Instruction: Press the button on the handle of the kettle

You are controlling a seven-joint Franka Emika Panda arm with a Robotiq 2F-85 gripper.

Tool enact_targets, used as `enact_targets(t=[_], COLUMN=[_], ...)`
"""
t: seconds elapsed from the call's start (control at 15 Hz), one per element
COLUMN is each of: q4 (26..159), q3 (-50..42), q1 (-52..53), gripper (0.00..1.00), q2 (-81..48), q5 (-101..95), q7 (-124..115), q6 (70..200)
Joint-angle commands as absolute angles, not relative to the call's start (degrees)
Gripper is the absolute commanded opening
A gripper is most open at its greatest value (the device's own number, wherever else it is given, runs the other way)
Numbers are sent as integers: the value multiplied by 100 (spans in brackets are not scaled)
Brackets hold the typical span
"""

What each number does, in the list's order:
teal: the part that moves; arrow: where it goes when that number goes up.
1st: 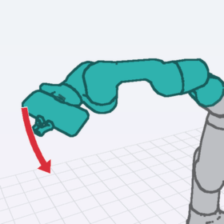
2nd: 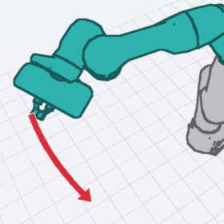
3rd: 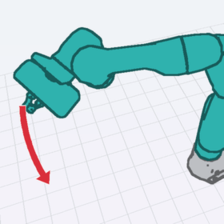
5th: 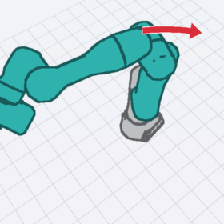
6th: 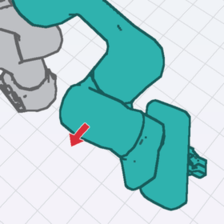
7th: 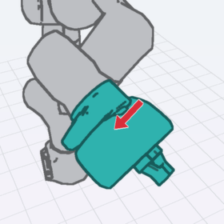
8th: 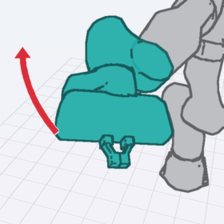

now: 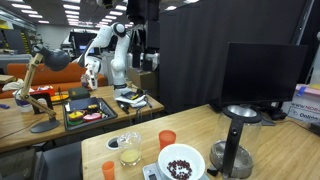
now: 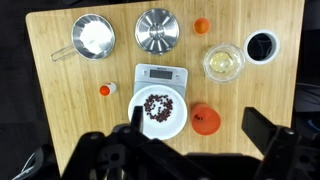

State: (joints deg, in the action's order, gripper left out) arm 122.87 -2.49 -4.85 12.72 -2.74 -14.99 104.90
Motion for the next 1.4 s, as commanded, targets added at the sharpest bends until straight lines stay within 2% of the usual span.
enact_targets(t=[0.0,0.67,1.33], q4=[12075,11738,11787], q3=[-385,-882,-949], q1=[-544,-890,-839], gripper=[100,100,100], q2=[999,-333,-371], q5=[152,-342,-323], q7=[-1570,-2177,-2257], q6=[10666,13220,13226])
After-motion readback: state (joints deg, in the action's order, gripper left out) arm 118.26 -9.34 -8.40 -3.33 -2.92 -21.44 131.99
